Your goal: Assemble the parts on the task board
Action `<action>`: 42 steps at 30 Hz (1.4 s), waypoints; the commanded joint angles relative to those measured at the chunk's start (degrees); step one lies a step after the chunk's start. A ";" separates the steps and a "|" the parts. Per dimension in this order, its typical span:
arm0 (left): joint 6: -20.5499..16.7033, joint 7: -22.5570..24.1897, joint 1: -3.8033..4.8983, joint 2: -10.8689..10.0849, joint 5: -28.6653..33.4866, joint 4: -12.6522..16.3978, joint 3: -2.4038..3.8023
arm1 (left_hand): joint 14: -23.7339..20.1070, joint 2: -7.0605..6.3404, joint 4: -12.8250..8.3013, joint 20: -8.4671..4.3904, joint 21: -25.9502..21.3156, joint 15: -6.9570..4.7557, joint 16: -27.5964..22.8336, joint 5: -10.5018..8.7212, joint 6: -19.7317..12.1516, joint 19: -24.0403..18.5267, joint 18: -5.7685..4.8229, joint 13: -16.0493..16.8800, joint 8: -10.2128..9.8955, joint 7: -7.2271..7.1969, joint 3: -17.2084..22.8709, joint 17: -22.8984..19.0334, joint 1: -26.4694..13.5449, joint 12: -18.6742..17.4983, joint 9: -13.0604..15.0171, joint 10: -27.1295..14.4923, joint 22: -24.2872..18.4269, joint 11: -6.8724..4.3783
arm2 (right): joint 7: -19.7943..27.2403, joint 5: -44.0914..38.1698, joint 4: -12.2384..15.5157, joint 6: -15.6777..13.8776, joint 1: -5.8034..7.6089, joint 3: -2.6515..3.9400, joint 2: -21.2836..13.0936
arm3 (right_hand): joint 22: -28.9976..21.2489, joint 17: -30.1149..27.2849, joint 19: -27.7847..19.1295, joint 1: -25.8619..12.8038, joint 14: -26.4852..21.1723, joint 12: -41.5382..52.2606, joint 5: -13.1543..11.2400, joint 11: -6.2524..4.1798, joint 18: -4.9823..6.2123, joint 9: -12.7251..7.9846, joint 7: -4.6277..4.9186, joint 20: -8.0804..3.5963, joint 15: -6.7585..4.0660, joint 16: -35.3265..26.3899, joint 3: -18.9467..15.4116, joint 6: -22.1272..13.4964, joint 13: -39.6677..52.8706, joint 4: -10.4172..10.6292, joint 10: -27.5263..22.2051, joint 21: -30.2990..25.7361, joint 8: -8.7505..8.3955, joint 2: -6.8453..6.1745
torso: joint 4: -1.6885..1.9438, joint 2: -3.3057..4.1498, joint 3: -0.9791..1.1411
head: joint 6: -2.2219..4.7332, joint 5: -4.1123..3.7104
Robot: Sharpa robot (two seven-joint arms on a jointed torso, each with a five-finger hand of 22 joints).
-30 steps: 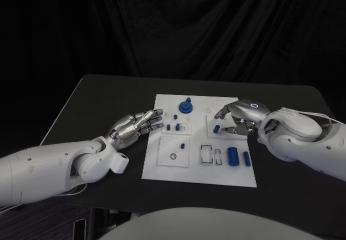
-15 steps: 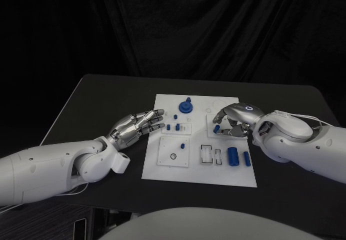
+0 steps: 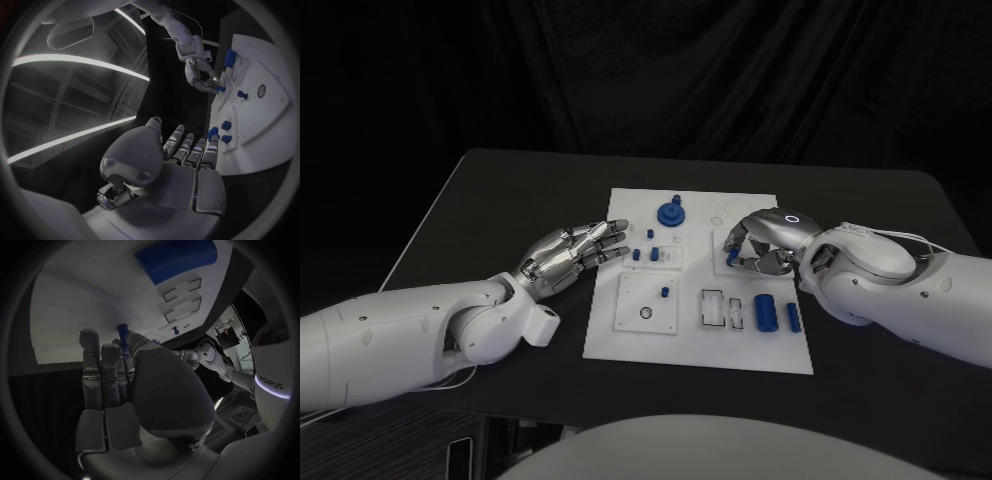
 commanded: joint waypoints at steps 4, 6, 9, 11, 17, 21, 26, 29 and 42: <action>0.99 6.34 -0.06 0.30 0.25 -0.14 0.03 | 0.02 0.12 -0.06 0.01 0.34 0.31 0.39 0.35 0.40 0.54 -0.70 0.08 0.31 0.80 0.43 0.10 0.64 0.51 0.09 0.52 0.05 0.24 | 0.58 0.03 1.17 -2.66 -0.15 0.05 -0.69 | 3.59 0.20 0.33 0.81 0.54 -1.43 -1.53 -0.82 -0.56 1.40 -0.56 -0.81 -0.85 -0.18 1.12 2.23 -0.17 -0.52 3.16 1.26 1.10 0.50 | -0.03 -0.08 0.00 | -0.01 -0.55; 0.99 6.27 -0.06 0.25 0.26 -0.17 0.03 | 0.03 0.12 -0.08 0.01 0.34 0.32 0.40 0.39 0.52 0.56 -0.70 0.09 0.34 0.86 0.49 0.10 0.66 0.57 0.11 0.58 0.06 0.25 | 0.49 0.04 1.78 -3.16 -0.13 0.06 -1.12 | 3.61 0.16 0.39 0.75 0.65 -1.84 -2.19 -0.93 -0.60 1.75 -0.67 -0.90 -0.93 -0.30 1.23 2.48 -0.20 -0.60 3.63 1.50 1.22 0.51 | -0.01 -0.11 -0.02 | -0.01 -0.58; 0.87 6.12 -0.06 0.07 0.26 -0.19 0.03 | 0.09 0.11 -0.12 0.01 0.36 0.32 0.47 0.42 0.74 0.59 -0.69 0.10 0.41 0.96 0.57 0.12 0.70 0.64 0.14 0.65 0.08 0.26 | 0.25 0.05 2.75 -3.72 0.09 0.09 -1.85 | 3.63 0.26 0.50 0.38 0.90 -2.39 -3.25 -1.15 -0.64 2.37 -0.97 -1.03 -1.09 -0.39 1.25 3.16 -0.20 -0.48 4.44 1.83 1.57 0.48 | -0.03 -0.11 -0.03 | -0.01 -0.61; 0.80 6.03 -0.06 -0.05 0.26 -0.19 0.03 | 0.13 0.07 -0.21 0.02 0.37 0.31 0.50 0.50 1.05 0.62 -0.69 0.11 0.51 1.16 0.69 0.13 0.76 0.73 0.18 0.76 0.07 0.20 | 0.09 0.05 3.30 -3.97 0.51 0.10 -2.27 | 3.62 0.24 0.50 0.32 0.92 -2.52 -3.41 -1.17 -0.64 2.46 -1.00 -1.05 -1.11 -0.43 1.24 3.23 -0.22 -0.45 4.51 1.83 1.60 0.44 | -0.06 -0.11 -0.02 | -0.01 -0.60; 0.59 5.87 -0.06 -0.31 0.26 -0.11 0.03 | 0.17 0.06 -0.23 0.02 0.37 0.32 0.54 0.53 1.14 0.64 -0.68 0.12 0.54 1.20 0.73 0.14 0.78 0.77 0.19 0.80 0.09 0.19 | -0.60 0.05 5.37 -4.09 2.67 0.12 -3.65 | 3.61 0.24 0.52 0.18 0.99 -2.83 -3.81 -1.20 -0.65 2.64 -1.05 -1.09 -1.14 -0.50 1.20 3.22 -0.25 -0.39 4.65 1.85 1.58 0.26 | -0.01 -0.13 -0.01 | -0.01 -0.25; 0.51 5.81 -0.06 -0.32 0.26 -0.08 0.03 | 0.22 0.04 -0.28 0.02 0.38 0.35 0.58 0.56 1.31 0.67 -0.68 0.12 0.59 1.27 0.78 0.15 0.81 0.81 0.21 0.86 0.09 0.15 | -0.90 0.05 7.66 -3.77 4.25 0.12 -4.61 | 3.60 0.10 0.51 0.21 0.96 -3.00 -3.99 -1.21 -0.64 2.72 -1.07 -1.10 -1.15 -0.63 1.23 3.18 -0.26 -0.40 4.70 1.82 1.54 0.19 | -0.09 -0.15 -0.04 | -0.01 0.10; 0.57 5.79 -0.06 -0.17 0.26 -0.16 0.03 | 0.27 0.03 -0.30 0.02 0.39 0.37 0.63 0.58 1.34 0.70 -0.68 0.13 0.61 1.30 0.80 0.16 0.82 0.85 0.21 0.90 0.12 0.14 | -0.26 0.05 10.51 -2.55 5.05 0.11 -4.55 | 3.60 0.26 0.50 0.27 1.04 -3.14 -3.84 -1.27 -0.64 2.87 -1.11 -1.14 -1.19 -0.60 1.29 3.29 -0.24 -0.45 4.98 1.83 1.58 0.10 | -0.01 -0.16 -0.07 | -0.01 0.07; 0.70 5.82 -0.06 -0.02 0.26 -0.29 0.03 | 0.28 0.03 -0.32 0.02 0.40 0.38 0.64 0.60 1.34 0.71 -0.69 0.13 0.63 1.34 0.84 0.16 0.83 0.86 0.21 0.92 0.11 0.14 | 0.43 0.05 12.15 -1.01 4.91 0.08 -3.63 | 4.99 6.46 2.75 -0.16 4.30 -3.84 -3.26 -1.56 -1.60 3.47 -1.37 -1.37 -1.46 3.58 1.35 3.62 -0.19 -0.14 5.83 8.73 1.64 -0.13 | 0.01 -0.15 -0.08 | -0.01 0.23; 1.09 5.80 -0.06 0.42 0.26 -0.68 0.03 | 0.28 0.07 -0.31 0.03 0.40 0.41 0.64 0.62 1.33 0.71 -0.69 0.12 0.64 1.37 0.90 0.16 0.83 0.81 0.21 0.89 0.10 0.15 | 4.84 -4.24 13.00 -0.54 1.45 0.08 4.25 | 6.09 11.65 4.82 0.04 6.73 -5.05 -1.46 -1.93 -2.43 4.59 -1.67 -1.78 -1.86 7.05 1.75 4.28 0.03 -0.72 7.33 15.07 1.70 -0.57 | -0.02 0.06 0.04 | -0.01 1.22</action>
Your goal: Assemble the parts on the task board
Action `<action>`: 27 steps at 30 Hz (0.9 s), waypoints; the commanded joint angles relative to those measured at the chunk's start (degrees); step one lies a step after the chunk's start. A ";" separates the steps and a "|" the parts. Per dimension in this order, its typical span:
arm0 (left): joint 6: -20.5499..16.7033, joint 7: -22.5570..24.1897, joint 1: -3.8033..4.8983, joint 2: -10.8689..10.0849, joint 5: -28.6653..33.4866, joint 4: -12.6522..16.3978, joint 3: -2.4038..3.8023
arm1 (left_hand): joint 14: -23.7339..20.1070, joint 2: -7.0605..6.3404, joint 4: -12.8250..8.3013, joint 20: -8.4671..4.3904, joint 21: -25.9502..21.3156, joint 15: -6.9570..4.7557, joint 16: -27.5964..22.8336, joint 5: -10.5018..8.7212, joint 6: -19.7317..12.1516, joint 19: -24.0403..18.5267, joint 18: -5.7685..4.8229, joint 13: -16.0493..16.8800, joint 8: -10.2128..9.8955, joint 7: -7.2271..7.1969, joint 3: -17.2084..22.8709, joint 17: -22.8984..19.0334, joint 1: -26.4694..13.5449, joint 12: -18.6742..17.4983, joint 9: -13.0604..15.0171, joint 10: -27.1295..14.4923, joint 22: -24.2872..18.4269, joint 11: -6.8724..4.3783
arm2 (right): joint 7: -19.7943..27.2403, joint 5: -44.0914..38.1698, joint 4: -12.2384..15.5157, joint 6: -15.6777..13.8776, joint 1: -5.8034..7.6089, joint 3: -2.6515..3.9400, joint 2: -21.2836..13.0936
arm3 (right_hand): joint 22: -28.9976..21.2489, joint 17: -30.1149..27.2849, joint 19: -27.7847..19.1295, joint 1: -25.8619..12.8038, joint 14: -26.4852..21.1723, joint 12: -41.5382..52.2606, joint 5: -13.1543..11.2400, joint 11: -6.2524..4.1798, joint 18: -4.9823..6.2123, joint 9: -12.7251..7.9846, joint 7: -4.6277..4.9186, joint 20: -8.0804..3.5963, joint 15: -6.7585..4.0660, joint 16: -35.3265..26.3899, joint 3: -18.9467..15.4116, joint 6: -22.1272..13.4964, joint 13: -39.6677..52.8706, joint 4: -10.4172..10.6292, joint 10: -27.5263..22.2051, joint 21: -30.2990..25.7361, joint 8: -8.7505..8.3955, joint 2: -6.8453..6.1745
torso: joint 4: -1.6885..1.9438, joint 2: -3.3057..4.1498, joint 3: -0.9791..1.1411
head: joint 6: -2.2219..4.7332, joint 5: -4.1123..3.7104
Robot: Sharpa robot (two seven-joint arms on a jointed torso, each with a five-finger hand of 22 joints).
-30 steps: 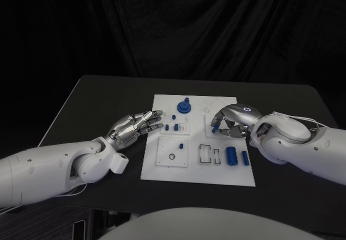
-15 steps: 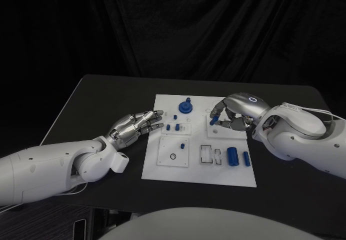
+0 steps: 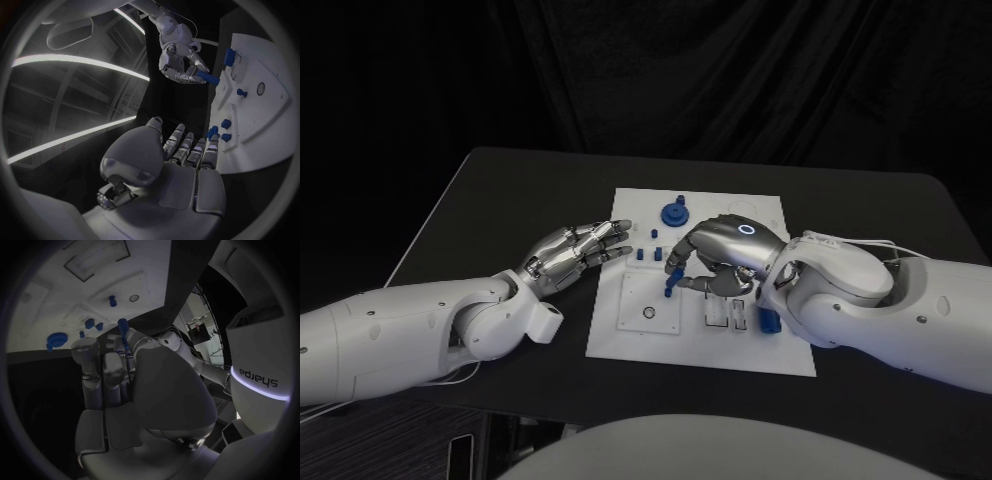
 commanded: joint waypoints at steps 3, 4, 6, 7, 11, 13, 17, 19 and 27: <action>0.87 5.78 -0.06 0.22 0.26 0.02 0.05 | 0.07 -0.11 0.00 0.03 0.16 0.20 0.38 0.19 0.19 0.30 -0.70 0.07 0.37 0.87 0.27 0.07 0.56 0.31 0.09 0.30 0.03 -0.03 | 2.99 -3.45 -1.32 0.95 -1.26 0.03 2.74 | 6.12 0.52 0.57 0.08 0.53 -0.43 0.59 0.04 -1.10 0.19 0.14 -0.14 0.01 0.56 0.25 0.51 0.15 -0.37 0.50 0.71 0.18 -0.44 | 0.07 0.06 0.17 | -0.01 0.32; 0.87 5.77 -0.06 0.23 0.26 0.01 0.05 | 0.07 -0.11 0.00 0.03 0.16 0.20 0.38 0.19 0.19 0.30 -0.70 0.07 0.37 0.87 0.27 0.07 0.56 0.31 0.09 0.30 0.03 -0.03 | 3.09 -3.63 -1.56 1.07 -1.40 0.03 3.14 | 6.15 0.68 0.61 0.10 0.59 -0.46 0.61 0.04 -1.13 0.20 0.15 -0.15 0.01 0.66 0.26 0.51 0.15 -0.40 0.52 0.86 0.17 -0.44 | 0.08 0.07 0.19 | -0.01 0.36; 0.87 5.76 -0.06 0.26 0.26 -0.02 0.05 | 0.08 -0.07 0.02 0.04 0.18 0.22 0.39 0.19 0.23 0.35 -0.71 0.07 0.38 0.89 0.31 0.07 0.55 0.34 0.10 0.32 0.08 -0.01 | 3.33 -4.08 -2.31 1.54 -1.85 0.03 4.28 | 6.14 0.62 0.59 0.11 0.57 -0.46 0.61 0.04 -1.11 0.20 0.15 -0.15 0.01 0.62 0.26 0.51 0.15 -0.41 0.52 0.79 0.17 -0.44 | 0.10 0.06 0.19 | -0.01 0.37; 0.86 5.75 -0.06 0.27 0.26 -0.02 0.05 | 0.08 -0.07 0.02 0.04 0.18 0.22 0.39 0.19 0.23 0.35 -0.71 0.07 0.38 0.89 0.31 0.07 0.55 0.34 0.10 0.32 0.08 -0.01 | 3.43 -4.23 -2.65 1.75 -2.09 0.03 4.74 | 6.14 0.64 0.60 0.11 0.58 -0.47 0.61 0.04 -1.12 0.21 0.15 -0.15 0.01 0.63 0.27 0.51 0.15 -0.42 0.53 0.82 0.17 -0.44 | 0.09 0.06 0.18 | -0.01 0.38; 0.86 5.71 -0.06 0.28 0.26 -0.01 0.05 | 0.10 -0.04 0.04 0.04 0.20 0.23 0.41 0.20 0.26 0.38 -0.71 0.08 0.40 0.90 0.35 0.07 0.54 0.39 0.10 0.36 0.11 0.00 | 3.70 -4.53 -3.74 2.24 -2.93 0.03 5.94 | 6.13 0.55 0.60 0.12 0.56 -0.49 0.61 0.04 -1.11 0.22 0.15 -0.15 0.00 0.58 0.27 0.50 0.15 -0.43 0.53 0.80 0.16 -0.44 | 0.13 0.04 0.10 | -0.01 0.50; 0.87 5.69 -0.06 0.31 0.26 -0.02 0.05 | 0.10 -0.04 0.04 0.04 0.20 0.23 0.41 0.20 0.26 0.38 -0.71 0.08 0.40 0.90 0.35 0.07 0.54 0.39 0.10 0.36 0.11 0.00 | 3.78 -4.61 -4.29 2.39 -3.34 0.03 6.40 | 6.12 0.55 0.58 0.13 0.56 -0.51 0.60 0.04 -1.10 0.23 0.16 -0.16 0.00 0.58 0.28 0.49 0.16 -0.46 0.54 0.74 0.15 -0.45 | 0.13 0.05 0.05 | -0.01 0.55; 0.95 5.66 -0.06 0.41 0.26 -0.07 0.05 | 0.10 -0.04 0.04 0.04 0.20 0.23 0.41 0.20 0.26 0.38 -0.71 0.08 0.40 0.90 0.35 0.07 0.54 0.39 0.10 0.36 0.11 0.00 | 3.78 -4.69 -5.18 2.58 -4.01 0.04 6.99 | 6.13 0.53 0.59 0.22 0.55 -0.56 0.60 0.02 -1.11 0.28 0.16 -0.17 0.00 0.57 0.32 0.50 0.18 -0.58 0.62 0.82 0.13 -0.45 | 0.00 0.07 0.06 | -0.01 0.65; 1.00 5.63 -0.06 0.48 0.26 -0.10 0.05 | 0.11 0.01 0.08 0.04 0.20 0.24 0.41 0.20 0.25 0.38 -0.72 0.07 0.41 0.90 0.42 0.07 0.52 0.36 0.10 0.35 0.09 0.04 | 3.74 -4.72 -5.52 2.67 -4.31 0.04 7.16 | 6.13 0.55 0.60 0.29 0.55 -0.60 0.61 0.01 -1.12 0.34 0.16 -0.19 -0.01 0.58 0.36 0.56 0.20 -0.68 0.71 0.89 0.15 -0.43 | -0.01 0.08 0.06 | -0.01 0.66; 1.12 5.51 -0.06 0.59 0.26 -0.19 0.05 | 0.11 0.01 0.08 0.04 0.20 0.24 0.41 0.20 0.25 0.38 -0.72 0.07 0.41 0.90 0.42 0.07 0.52 0.36 0.10 0.35 0.09 0.04 | 3.23 -4.75 -6.27 3.28 -4.80 0.04 7.31 | 6.10 0.53 0.55 0.46 0.50 -0.76 0.74 -0.04 -1.10 0.56 0.14 -0.23 -0.05 0.54 0.46 0.81 0.27 -1.01 0.98 0.89 0.23 -0.40 | -0.05 0.05 0.05 | -0.01 0.76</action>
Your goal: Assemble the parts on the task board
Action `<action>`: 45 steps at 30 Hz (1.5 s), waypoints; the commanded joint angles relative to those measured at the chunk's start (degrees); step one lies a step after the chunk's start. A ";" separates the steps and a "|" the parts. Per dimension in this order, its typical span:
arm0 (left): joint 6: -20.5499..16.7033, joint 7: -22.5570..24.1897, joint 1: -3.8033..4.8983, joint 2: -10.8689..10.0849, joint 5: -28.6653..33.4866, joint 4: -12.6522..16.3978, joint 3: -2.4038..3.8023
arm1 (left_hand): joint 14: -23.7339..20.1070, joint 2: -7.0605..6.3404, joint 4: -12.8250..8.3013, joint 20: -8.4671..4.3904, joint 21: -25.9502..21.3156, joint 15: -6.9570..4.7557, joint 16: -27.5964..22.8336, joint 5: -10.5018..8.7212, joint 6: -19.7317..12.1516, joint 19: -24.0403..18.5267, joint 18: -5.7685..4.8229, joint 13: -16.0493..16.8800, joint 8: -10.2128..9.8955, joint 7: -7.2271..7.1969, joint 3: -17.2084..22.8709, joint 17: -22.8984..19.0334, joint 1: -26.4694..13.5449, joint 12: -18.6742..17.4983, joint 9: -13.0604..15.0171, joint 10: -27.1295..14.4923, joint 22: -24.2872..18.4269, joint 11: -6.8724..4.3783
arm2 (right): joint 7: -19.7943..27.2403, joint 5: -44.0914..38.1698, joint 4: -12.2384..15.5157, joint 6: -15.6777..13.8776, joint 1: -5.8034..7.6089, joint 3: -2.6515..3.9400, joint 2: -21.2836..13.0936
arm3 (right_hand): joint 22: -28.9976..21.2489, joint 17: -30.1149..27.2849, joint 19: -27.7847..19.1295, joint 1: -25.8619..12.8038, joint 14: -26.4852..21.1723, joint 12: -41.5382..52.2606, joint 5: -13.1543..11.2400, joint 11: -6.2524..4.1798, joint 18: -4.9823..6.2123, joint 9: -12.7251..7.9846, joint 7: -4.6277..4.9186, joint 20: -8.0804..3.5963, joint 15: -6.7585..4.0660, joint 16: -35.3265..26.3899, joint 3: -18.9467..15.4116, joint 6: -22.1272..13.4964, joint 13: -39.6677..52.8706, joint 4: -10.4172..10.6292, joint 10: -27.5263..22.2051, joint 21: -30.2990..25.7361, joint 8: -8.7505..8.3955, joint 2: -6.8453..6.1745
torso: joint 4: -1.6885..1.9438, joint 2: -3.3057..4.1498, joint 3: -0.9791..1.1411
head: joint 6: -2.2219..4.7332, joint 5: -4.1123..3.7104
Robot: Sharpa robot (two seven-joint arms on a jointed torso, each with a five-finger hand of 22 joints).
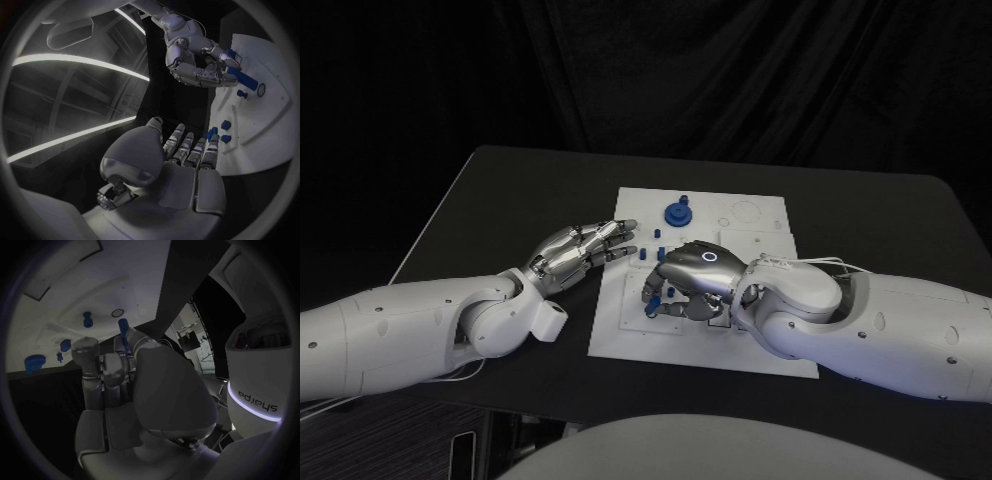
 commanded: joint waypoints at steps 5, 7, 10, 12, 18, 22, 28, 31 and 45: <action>0.89 5.42 -0.06 0.23 0.25 0.01 0.04 | 0.13 0.04 -0.05 0.04 0.21 0.26 0.21 0.21 0.25 0.42 -0.73 0.08 0.20 0.91 0.33 0.08 0.51 0.20 0.05 0.37 0.05 0.06 | -0.24 -0.75 -0.65 1.41 -0.27 0.03 0.31 | 6.08 -0.26 0.34 0.62 0.43 -0.27 0.35 0.04 -1.09 0.16 0.12 -0.07 -0.05 0.02 0.01 0.45 0.10 -0.56 0.62 0.09 0.27 0.32 | -0.07 -0.01 0.00 | -0.01 -0.08; 0.94 5.39 -0.06 0.28 0.25 -0.02 0.04 | 0.13 0.04 -0.05 0.04 0.21 0.26 0.21 0.21 0.25 0.42 -0.73 0.08 0.20 0.91 0.33 0.08 0.51 0.20 0.05 0.37 0.05 0.06 | -0.37 -0.75 -0.89 1.66 -0.34 0.03 0.45 | 6.07 -0.28 0.31 0.64 0.40 -0.30 0.38 0.04 -1.08 0.18 0.12 -0.07 -0.05 -0.01 0.02 0.47 0.10 -0.60 0.62 0.03 0.27 0.33 | -0.05 -0.03 -0.02 | -0.01 -0.13; 1.01 5.31 -0.06 0.31 0.25 -0.07 0.04 | 0.13 0.04 -0.05 0.04 0.21 0.26 0.21 0.21 0.25 0.42 -0.73 0.08 0.20 0.91 0.33 0.08 0.51 0.20 0.05 0.37 0.05 0.06 | -0.62 -0.75 -1.27 1.98 -0.60 0.03 0.61 | 6.03 -0.40 0.27 0.64 0.36 -0.33 0.40 0.05 -1.06 0.20 0.12 -0.07 -0.05 -0.08 0.03 0.49 0.10 -0.63 0.61 -0.12 0.27 0.33 | -0.06 -0.05 0.00 | -0.01 -0.08; 1.03 5.28 -0.06 0.28 0.25 -0.08 0.04 | 0.13 0.04 -0.05 0.04 0.21 0.26 0.21 0.21 0.25 0.42 -0.73 0.08 0.20 0.91 0.33 0.08 0.51 0.20 0.05 0.37 0.05 0.06 | -0.69 -0.75 -1.47 2.02 -0.75 0.03 0.69 | 6.00 -0.55 0.22 0.64 0.30 -0.37 0.42 0.06 -1.03 0.22 0.13 -0.07 -0.05 -0.18 0.03 0.50 0.10 -0.64 0.60 -0.28 0.28 0.33 | -0.04 -0.05 -0.01 | -0.01 -0.11; 1.05 5.15 -0.06 0.24 0.25 -0.09 0.04 | 0.16 0.04 0.01 0.04 0.22 0.28 0.24 0.19 0.31 0.44 -0.74 0.10 0.22 0.93 0.39 0.09 0.47 0.28 0.06 0.43 0.06 0.12 | -0.87 -0.75 -2.09 2.16 -1.21 0.03 0.90 | 5.99 -0.51 0.17 0.65 0.26 -0.47 0.49 0.08 -1.03 0.28 0.16 -0.08 -0.03 -0.18 0.06 0.49 0.10 -0.72 0.58 -0.29 0.26 0.35 | -0.04 -0.09 -0.01 | -0.01 -0.10; 1.14 5.08 -0.06 0.27 0.25 -0.10 0.04 | 0.16 0.04 0.01 0.04 0.22 0.28 0.24 0.19 0.31 0.44 -0.74 0.10 0.22 0.93 0.39 0.09 0.47 0.28 0.06 0.43 0.06 0.12 | -0.92 -0.75 -2.34 2.26 -1.36 0.03 1.07 | 5.96 -0.56 0.13 0.65 0.22 -0.52 0.52 0.10 -1.02 0.30 0.17 -0.07 -0.02 -0.22 0.06 0.48 0.10 -0.74 0.56 -0.40 0.25 0.35 | -0.03 -0.08 0.00 | -0.01 -0.16; 1.24 4.97 -0.06 0.36 0.25 -0.19 0.04 | 0.19 0.02 0.11 0.05 0.24 0.29 0.26 0.16 0.31 0.49 -0.76 0.10 0.25 0.92 0.50 0.10 0.39 0.32 0.05 0.49 0.08 0.32 | -1.20 -0.75 -2.42 3.17 -1.46 0.03 1.21 | 5.84 -0.94 -0.12 0.62 -0.05 -0.80 0.66 0.19 -0.95 0.43 0.24 -0.05 0.05 -0.53 0.10 0.42 0.10 -0.90 0.42 -0.92 0.17 0.36 | -0.02 -0.08 -0.01 | -0.01 -0.19; 1.28 4.92 -0.07 0.39 0.26 -0.24 0.04 | 0.17 0.02 0.14 0.05 0.25 0.30 0.25 0.15 0.26 0.53 -0.77 0.09 0.24 0.94 0.53 0.09 0.37 0.28 0.04 0.47 0.12 0.36 | -1.32 -0.75 -2.46 3.32 -1.49 0.03 1.25 | 5.76 -1.13 -0.28 0.54 -0.21 -0.98 0.68 0.27 -0.91 0.50 0.29 -0.02 0.11 -0.69 0.11 0.33 0.10 -0.95 0.31 -1.21 0.10 0.39 | 0.00 -0.08 -0.02 | -0.01 -0.26; 1.56 4.66 -0.08 0.66 0.26 -0.51 0.04 | 0.15 0.02 0.26 0.05 0.27 0.34 0.23 0.14 0.48 0.59 -0.80 0.08 0.32 1.19 0.68 0.08 0.28 0.24 0.07 0.43 0.13 0.32 | -3.01 -0.75 -3.14 8.47 -1.74 0.02 2.26 | 3.03 -9.75 -6.88 -5.13 -7.32 -4.52 -3.35 3.67 0.38 -2.81 0.02 2.29 3.20 -6.85 -3.19 -14.55 0.21 1.31 -9.73 -13.98 -8.78 -1.41 | -0.02 -0.07 -0.02 | -0.01 -0.51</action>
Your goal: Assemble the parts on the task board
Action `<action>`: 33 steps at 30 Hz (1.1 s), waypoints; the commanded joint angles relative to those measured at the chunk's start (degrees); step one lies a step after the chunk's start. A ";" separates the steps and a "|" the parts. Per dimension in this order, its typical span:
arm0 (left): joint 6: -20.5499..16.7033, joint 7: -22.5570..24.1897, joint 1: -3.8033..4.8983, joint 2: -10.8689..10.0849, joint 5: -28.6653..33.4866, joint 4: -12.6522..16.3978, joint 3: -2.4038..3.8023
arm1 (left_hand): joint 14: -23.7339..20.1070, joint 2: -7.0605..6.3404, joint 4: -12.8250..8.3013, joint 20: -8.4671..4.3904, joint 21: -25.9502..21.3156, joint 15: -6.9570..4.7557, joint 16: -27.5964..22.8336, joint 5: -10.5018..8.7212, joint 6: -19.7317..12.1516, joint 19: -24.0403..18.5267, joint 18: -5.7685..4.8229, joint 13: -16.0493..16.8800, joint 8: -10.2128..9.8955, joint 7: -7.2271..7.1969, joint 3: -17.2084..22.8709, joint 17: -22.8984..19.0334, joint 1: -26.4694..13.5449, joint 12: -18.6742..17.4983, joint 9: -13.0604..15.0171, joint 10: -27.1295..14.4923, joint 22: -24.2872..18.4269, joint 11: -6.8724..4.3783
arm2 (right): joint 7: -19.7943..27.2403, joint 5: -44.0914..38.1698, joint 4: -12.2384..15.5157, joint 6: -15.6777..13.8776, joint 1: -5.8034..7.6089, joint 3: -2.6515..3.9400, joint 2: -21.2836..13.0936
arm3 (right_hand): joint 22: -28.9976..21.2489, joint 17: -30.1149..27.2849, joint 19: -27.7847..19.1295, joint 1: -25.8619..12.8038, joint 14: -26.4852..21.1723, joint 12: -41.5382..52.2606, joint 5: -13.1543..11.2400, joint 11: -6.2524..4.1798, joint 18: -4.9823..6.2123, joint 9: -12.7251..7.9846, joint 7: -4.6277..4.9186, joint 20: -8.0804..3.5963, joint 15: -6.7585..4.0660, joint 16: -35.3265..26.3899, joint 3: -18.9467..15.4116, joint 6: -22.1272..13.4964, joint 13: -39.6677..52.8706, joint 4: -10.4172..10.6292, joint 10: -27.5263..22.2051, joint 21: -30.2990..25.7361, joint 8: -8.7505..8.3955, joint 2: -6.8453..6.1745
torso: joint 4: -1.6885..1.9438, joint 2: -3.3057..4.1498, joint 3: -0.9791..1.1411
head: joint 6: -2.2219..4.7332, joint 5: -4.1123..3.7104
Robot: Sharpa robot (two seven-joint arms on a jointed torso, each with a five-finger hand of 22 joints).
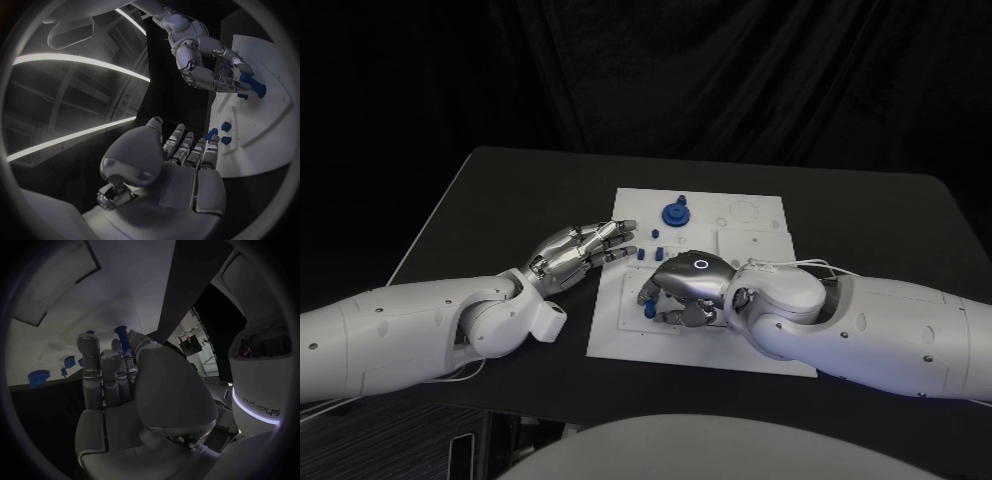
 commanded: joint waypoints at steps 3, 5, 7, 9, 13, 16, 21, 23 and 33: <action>0.92 4.63 -0.08 0.18 0.26 0.02 0.04 | 0.15 0.02 -0.13 -0.17 0.28 0.34 0.23 0.14 0.48 0.38 -0.81 0.05 0.32 1.19 0.29 0.04 0.28 0.25 0.09 0.13 0.07 0.02 | -2.32 -0.45 -0.40 4.33 -0.25 0.01 0.26 | 2.62 -3.21 -2.82 -1.70 -3.16 0.20 -2.11 1.08 0.67 -1.65 -0.81 1.13 0.90 -1.97 -2.62 -4.66 0.69 0.13 -4.94 -5.13 -2.04 -0.02 | 0.01 0.00 0.00 | -0.01 -0.04; 0.93 4.59 -0.08 0.16 0.26 -0.01 0.04 | 0.15 0.02 -0.13 -0.17 0.28 0.34 0.23 0.14 0.48 0.38 -0.81 0.05 0.32 1.19 0.29 0.04 0.28 0.25 0.09 0.13 0.07 0.02 | -2.44 -0.44 -0.40 3.53 -0.29 0.01 0.10 | 2.07 -5.56 -4.12 -2.12 -4.97 1.31 -3.39 1.32 1.38 -2.88 -1.59 1.56 1.14 -3.32 -5.03 -7.89 1.59 0.85 -8.67 -7.84 -2.06 -0.09 | 0.02 0.01 0.00 | -0.01 0.03; 0.93 4.56 -0.09 0.08 0.26 -0.03 0.04 | 0.15 0.02 -0.13 -0.17 0.28 0.34 0.23 0.14 0.48 0.38 -0.81 0.05 0.32 1.19 0.29 0.04 0.28 0.25 0.09 0.13 0.07 0.02 | -2.36 -0.44 -0.26 1.96 -0.32 0.01 -0.22 | 2.03 -5.93 -4.22 -1.43 -5.26 3.29 -3.44 1.53 1.61 -4.15 -1.99 1.87 1.28 -3.16 -6.51 -11.43 2.71 1.94 -11.38 -8.42 -2.02 -0.32 | 0.01 0.01 0.00 | -0.01 0.05; 0.91 4.51 -0.09 -0.05 0.26 -0.03 0.04 | 0.15 0.02 -0.13 -0.17 0.28 0.34 0.23 0.14 0.48 0.38 -0.81 0.05 0.32 1.19 0.29 0.04 0.28 0.25 0.09 0.13 0.07 0.02 | -2.10 -0.44 0.15 -0.48 -0.33 0.02 -0.85 | 2.02 -6.00 -4.21 -1.21 -5.30 4.11 -3.34 1.64 1.65 -4.94 -2.42 1.93 1.28 -3.02 -7.09 -14.04 3.14 2.54 -12.95 -8.60 -2.36 -0.74 | 0.00 0.00 0.00 | -0.01 -0.12; 0.68 4.61 -0.11 -0.11 0.26 -0.10 0.03 | -0.04 -0.06 0.00 -0.20 0.27 0.10 0.06 0.12 0.60 0.38 -0.80 0.04 0.42 1.54 0.47 -0.01 0.17 0.20 0.10 0.07 -0.01 0.06 | -1.99 -0.44 2.01 -5.19 -0.17 0.08 -2.89 | 2.12 -5.66 -3.96 -1.12 -5.04 5.15 -3.32 1.69 1.62 -5.47 -2.75 1.92 1.25 -2.58 -7.56 -15.44 3.61 2.75 -14.23 -8.26 -2.39 -1.21 | 0.02 -0.01 0.00 | -0.01 -0.44; 0.54 4.74 -0.11 -0.08 0.72 -0.12 0.03 | -0.24 -0.10 0.09 -0.24 0.25 -0.36 -0.10 0.09 0.65 0.39 -0.68 0.03 0.48 1.69 0.58 -0.04 0.08 0.15 0.10 0.03 -0.05 0.21 | -2.11 0.65 4.04 -7.46 0.68 0.15 -4.75 | 2.07 -6.15 -3.91 -0.15 -5.21 6.57 -2.62 1.73 1.66 -5.38 -2.07 1.92 1.26 -2.69 -7.17 -13.80 4.20 2.69 -15.53 -8.60 -1.78 -0.91 | 0.05 -0.01 0.00 | -0.01 -0.49; 0.48 4.77 -0.12 -0.17 3.18 0.10 0.03 | -0.32 -0.20 0.11 -0.28 0.22 -0.81 -0.14 0.14 0.96 0.33 -0.47 0.05 0.62 1.88 0.66 -0.05 0.08 0.22 0.14 0.09 -0.14 0.37 | -2.22 4.40 8.40 -9.82 4.07 0.19 -9.46 | 2.44 -5.10 -3.06 2.19 -4.31 9.52 0.49 1.65 1.45 -4.88 -0.70 1.90 1.34 -1.59 -5.96 -9.22 5.25 2.08 -16.13 -7.18 -0.38 0.26 | -0.10 -0.10 0.04 | -0.01 -0.24; 0.35 4.81 -0.13 -0.29 3.68 0.20 0.03 | -0.34 -0.24 0.12 -0.30 0.20 -0.86 -0.15 0.15 1.13 0.30 -0.41 0.06 0.67 1.94 0.65 -0.05 0.08 0.30 0.16 0.15 -0.18 0.38 | -2.20 5.97 9.82 -10.11 5.54 0.19 -11.60 | 2.51 -5.33 -2.81 2.99 -4.26 10.92 1.19 1.45 1.47 -4.78 -0.49 1.80 1.13 -1.58 -5.47 -7.81 5.64 1.80 -15.68 -6.85 0.26 0.83 | -0.18 -0.14 0.03 | -0.01 -0.21; -0.20 4.92 -0.13 -0.74 4.44 0.58 0.03 | -0.31 -0.36 0.18 -0.31 0.18 -0.96 -0.09 0.15 1.44 0.27 -0.27 0.09 0.80 2.00 0.57 -0.03 0.02 0.46 0.20 0.29 -0.21 0.42 | -4.19 15.08 14.32 -10.25 8.88 0.03 -23.31 | 1.79 -8.97 -3.06 2.24 -4.19 33.10 3.66 -2.48 1.78 -1.69 0.52 -0.82 -1.99 -4.60 -3.66 4.36 16.24 2.46 -5.49 -9.21 6.48 2.07 | -0.10 -0.14 0.02 | -0.01 -1.42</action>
